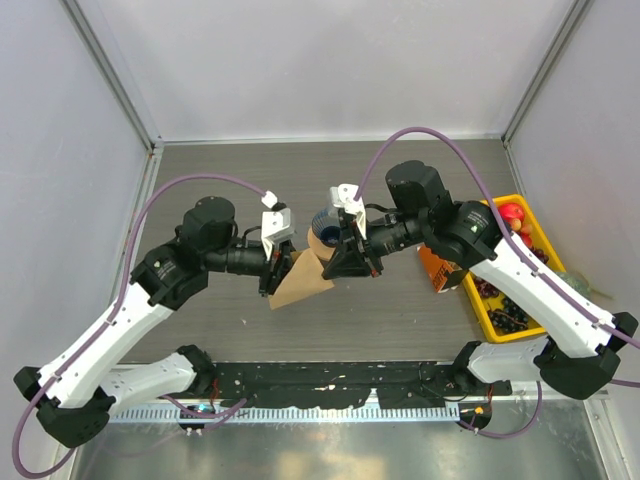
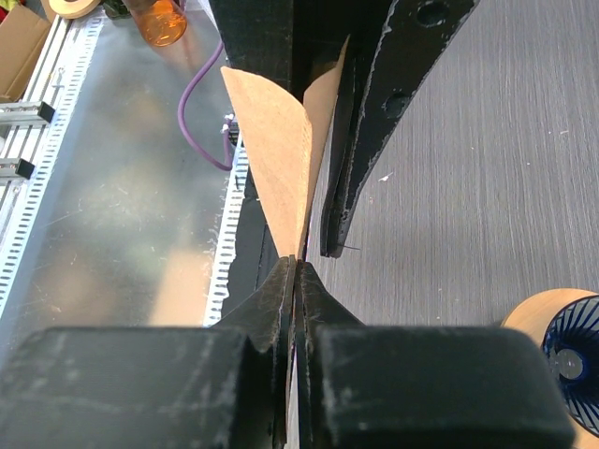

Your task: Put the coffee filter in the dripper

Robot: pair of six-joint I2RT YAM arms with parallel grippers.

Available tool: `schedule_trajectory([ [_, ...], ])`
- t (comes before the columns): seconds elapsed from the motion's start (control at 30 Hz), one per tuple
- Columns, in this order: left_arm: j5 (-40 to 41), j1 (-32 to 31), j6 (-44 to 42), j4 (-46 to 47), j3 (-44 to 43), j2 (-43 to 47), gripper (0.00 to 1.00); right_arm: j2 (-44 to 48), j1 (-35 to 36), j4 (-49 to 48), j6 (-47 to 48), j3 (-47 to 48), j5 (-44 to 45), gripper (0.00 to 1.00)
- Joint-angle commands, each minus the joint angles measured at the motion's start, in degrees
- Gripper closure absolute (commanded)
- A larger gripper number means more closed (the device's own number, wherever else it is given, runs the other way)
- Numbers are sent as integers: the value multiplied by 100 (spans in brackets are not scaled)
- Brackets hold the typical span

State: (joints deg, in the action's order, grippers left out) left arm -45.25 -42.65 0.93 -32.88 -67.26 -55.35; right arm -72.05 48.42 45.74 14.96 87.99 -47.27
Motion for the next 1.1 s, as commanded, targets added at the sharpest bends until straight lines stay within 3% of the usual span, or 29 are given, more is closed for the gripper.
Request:
schedule_trajectory([
  [0.0,-36,38,241,572,73,165,73,-54,36,-82,68,289,-90,95],
  [0.4,122,47,329,687,144,183,82,-142,36,32,226,368,-169,95],
  [0.5,105,55,329,687,135,165,100,-186,36,85,235,491,-152,95],
  [0.53,96,64,346,678,126,165,100,-195,44,111,235,526,-108,95],
  [0.6,70,151,495,687,135,165,100,-195,1,181,262,632,68,79],
  [0.7,26,432,1248,905,161,122,100,-73,-105,278,428,703,628,36],
  [0.77,95,635,1846,1021,91,25,100,120,-123,296,779,589,1137,20],
  [0.9,123,829,2823,1072,-155,-265,100,490,-18,-124,1237,27,2139,6],
  [1.07,341,882,3440,1224,-208,-336,100,526,369,-697,1501,-343,3451,4],
])
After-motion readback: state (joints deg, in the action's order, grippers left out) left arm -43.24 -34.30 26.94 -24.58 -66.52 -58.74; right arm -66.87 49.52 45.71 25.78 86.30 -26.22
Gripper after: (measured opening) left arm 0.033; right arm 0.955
